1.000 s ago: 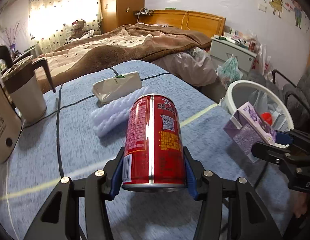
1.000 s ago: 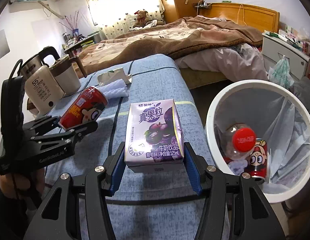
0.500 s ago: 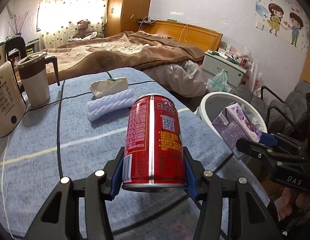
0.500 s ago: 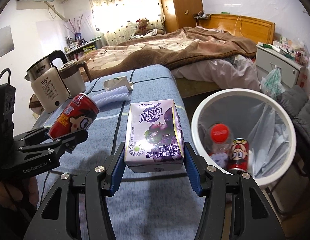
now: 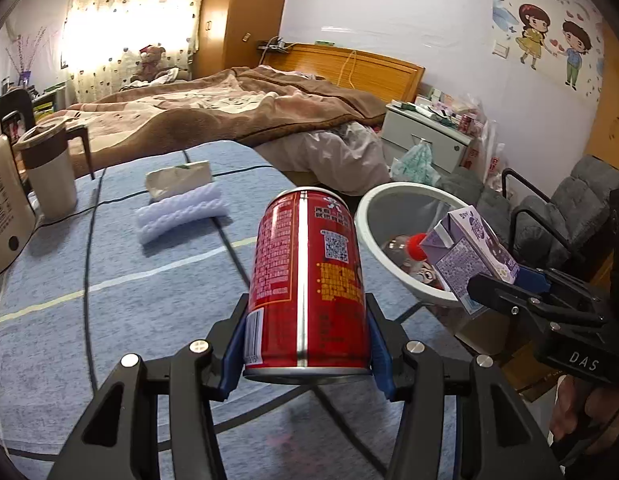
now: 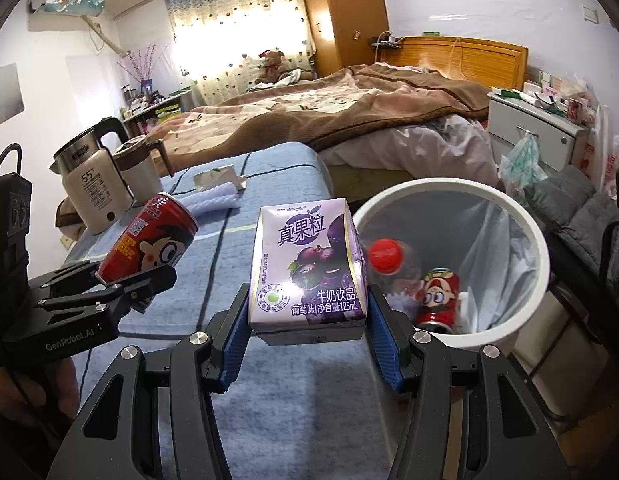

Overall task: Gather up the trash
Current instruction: 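Carry can and juice box over the bin and open both grippers to drop them, then move both open grippers back over the bed toward the foam sleeve and tissue, then grasp the white foam mesh sleeve with the left gripper while the right gripper grasps the tissue packet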

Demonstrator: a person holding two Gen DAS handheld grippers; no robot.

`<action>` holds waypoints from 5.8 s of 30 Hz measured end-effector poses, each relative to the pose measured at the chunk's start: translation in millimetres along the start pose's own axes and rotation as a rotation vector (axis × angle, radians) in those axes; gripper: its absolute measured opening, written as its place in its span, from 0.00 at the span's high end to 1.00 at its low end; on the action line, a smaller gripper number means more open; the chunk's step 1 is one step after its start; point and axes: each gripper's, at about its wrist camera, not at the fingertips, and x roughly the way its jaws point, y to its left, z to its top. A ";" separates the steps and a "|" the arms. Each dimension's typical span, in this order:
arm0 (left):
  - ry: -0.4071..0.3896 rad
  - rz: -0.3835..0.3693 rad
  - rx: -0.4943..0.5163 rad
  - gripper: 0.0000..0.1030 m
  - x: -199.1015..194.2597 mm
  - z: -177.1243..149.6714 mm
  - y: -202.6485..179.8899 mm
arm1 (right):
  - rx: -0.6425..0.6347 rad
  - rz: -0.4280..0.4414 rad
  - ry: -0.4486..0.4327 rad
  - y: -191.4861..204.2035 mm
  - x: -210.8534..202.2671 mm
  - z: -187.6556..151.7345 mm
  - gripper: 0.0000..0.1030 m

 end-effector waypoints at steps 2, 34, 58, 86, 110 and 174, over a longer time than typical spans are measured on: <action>0.001 -0.009 0.008 0.47 3.0 1.9 -6.6 | 0.011 -0.009 -0.002 -7.3 -2.0 -1.0 0.46; 0.100 -0.131 0.149 0.47 93.7 37.9 -89.6 | 0.130 -0.166 0.046 -104.5 20.8 -1.8 0.46; 0.113 -0.193 0.120 0.36 113.3 52.5 -91.7 | 0.172 -0.192 0.061 -124.6 33.0 0.0 0.45; 0.024 -0.063 0.036 0.36 31.7 27.7 -47.1 | 0.089 -0.059 0.003 -52.6 -7.9 -5.7 0.45; 0.002 0.057 -0.078 0.36 -11.0 0.1 31.5 | -0.039 0.080 0.037 25.7 3.8 -0.4 0.45; 0.041 0.122 -0.074 0.91 46.6 46.2 172.4 | -0.254 0.179 0.105 102.7 168.0 109.3 0.46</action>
